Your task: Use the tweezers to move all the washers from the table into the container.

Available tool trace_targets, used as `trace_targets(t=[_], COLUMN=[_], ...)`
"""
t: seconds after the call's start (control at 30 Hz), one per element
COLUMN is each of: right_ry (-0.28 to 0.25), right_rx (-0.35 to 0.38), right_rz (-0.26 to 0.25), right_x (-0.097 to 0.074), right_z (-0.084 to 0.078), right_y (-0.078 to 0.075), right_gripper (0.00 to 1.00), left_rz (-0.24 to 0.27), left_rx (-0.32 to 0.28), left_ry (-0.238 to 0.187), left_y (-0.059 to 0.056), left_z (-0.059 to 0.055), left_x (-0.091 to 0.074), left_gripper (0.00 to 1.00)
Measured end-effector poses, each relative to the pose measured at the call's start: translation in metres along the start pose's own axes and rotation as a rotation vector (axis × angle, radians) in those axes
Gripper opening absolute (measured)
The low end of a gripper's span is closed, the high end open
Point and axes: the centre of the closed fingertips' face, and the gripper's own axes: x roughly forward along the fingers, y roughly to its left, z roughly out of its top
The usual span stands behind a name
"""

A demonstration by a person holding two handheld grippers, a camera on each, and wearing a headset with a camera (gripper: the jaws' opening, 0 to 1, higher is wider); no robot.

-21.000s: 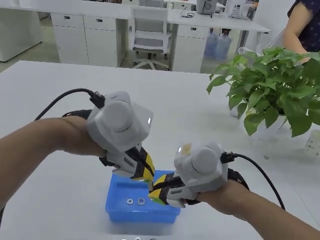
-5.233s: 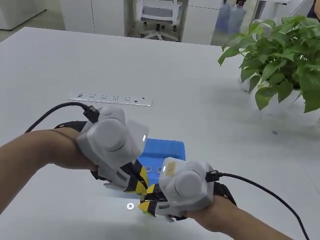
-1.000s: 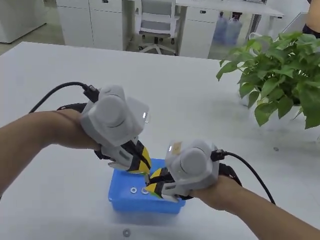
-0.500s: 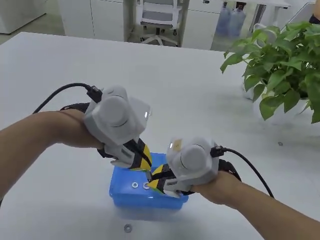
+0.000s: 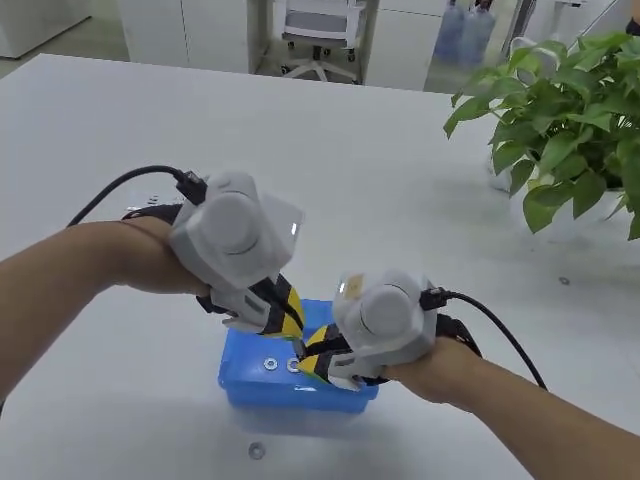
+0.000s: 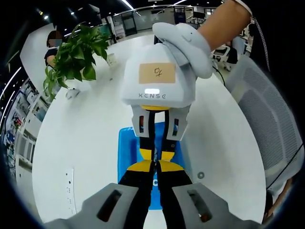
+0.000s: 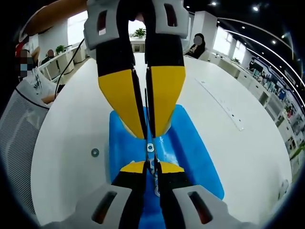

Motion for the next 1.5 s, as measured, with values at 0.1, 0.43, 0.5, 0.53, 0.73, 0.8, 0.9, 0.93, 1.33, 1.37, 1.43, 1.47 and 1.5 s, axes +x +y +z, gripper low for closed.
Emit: trace_targets(t=[0.1, 0.43, 0.5, 0.53, 0.73, 0.8, 0.9, 0.93, 1.33, 1.37, 1.43, 1.47, 1.5], right_ry=[0.003, -0.005, -0.009, -0.011, -0.022, -0.027, -0.035, -0.037, -0.056, -0.058, -0.059, -0.06, -0.06], right_rx=[-0.002, -0.003, -0.005, -0.006, -0.015, -0.019, -0.019, -0.021, -0.042, -0.044, -0.048, -0.047, -0.048], right_rz=[0.002, 0.0, -0.001, -0.001, -0.002, -0.007, -0.013, -0.016, -0.026, -0.024, -0.024, -0.024, -0.024], right_x=[0.0, -0.005, -0.006, -0.007, -0.015, -0.018, -0.022, -0.023, -0.036, -0.036, -0.037, -0.037, -0.037], right_z=[-0.001, 0.004, 0.007, 0.008, 0.017, 0.02, 0.025, 0.026, 0.045, 0.047, 0.048, 0.049, 0.049], right_y=[0.0, 0.001, 0.002, 0.002, 0.008, 0.009, 0.012, 0.012, 0.029, 0.032, 0.036, 0.037, 0.038], right_gripper=[0.1, 0.11, 0.11, 0.11, 0.1, 0.1, 0.1, 0.1, 0.11, 0.11, 0.11, 0.11, 0.11], left_rz=[0.003, 0.009, 0.011, 0.012, 0.016, 0.016, 0.021, 0.024, 0.032, 0.031, 0.03, 0.031, 0.031], left_rx=[0.003, 0.009, 0.011, 0.013, 0.015, 0.016, 0.02, 0.021, 0.021, 0.021, 0.021, 0.021, 0.018], left_ry=[0.0, -0.006, -0.007, -0.007, -0.015, -0.016, -0.015, -0.015, -0.009, -0.006, -0.001, -0.001, -0.002], left_y=[0.0, 0.0, -0.001, -0.001, -0.006, -0.008, -0.01, -0.011, -0.027, -0.03, -0.034, -0.035, -0.037], left_z=[0.0, 0.006, 0.007, 0.008, 0.015, 0.018, 0.02, 0.021, 0.031, 0.031, 0.031, 0.031, 0.031], left_x=[0.001, -0.005, -0.008, -0.009, -0.019, -0.023, -0.029, -0.03, -0.051, -0.053, -0.055, -0.055, -0.057], left_gripper=[0.06, 0.06, 0.06, 0.06, 0.06, 0.06, 0.06, 0.06, 0.06, 0.06, 0.06, 0.06, 0.06])
